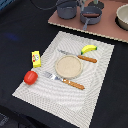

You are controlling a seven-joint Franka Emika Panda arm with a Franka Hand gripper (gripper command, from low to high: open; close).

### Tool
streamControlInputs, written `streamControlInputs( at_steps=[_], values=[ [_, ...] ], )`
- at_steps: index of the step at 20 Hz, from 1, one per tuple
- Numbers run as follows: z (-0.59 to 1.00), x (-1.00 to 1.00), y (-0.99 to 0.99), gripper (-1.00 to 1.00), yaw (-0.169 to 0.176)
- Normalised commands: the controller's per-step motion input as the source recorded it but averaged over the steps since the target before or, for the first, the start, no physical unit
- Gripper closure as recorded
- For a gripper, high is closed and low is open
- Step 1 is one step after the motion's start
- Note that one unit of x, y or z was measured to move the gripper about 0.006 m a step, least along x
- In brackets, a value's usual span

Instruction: Interact with the objects in diverse but meaningful ways.

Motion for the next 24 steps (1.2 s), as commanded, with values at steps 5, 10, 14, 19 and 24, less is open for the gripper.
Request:
streamControlInputs(
  at_steps=[5, 10, 14, 19, 24],
  values=[
    [0.34, 0.13, -0.06, -1.00, -0.017],
    [0.17, 0.44, -0.41, -1.00, -0.115],
    [0.14, 0.55, -0.48, -1.00, -0.121],
    [0.13, 0.61, -0.53, -1.00, -0.087],
    [0.08, 0.64, -0.52, -1.00, -0.090]
  ],
)
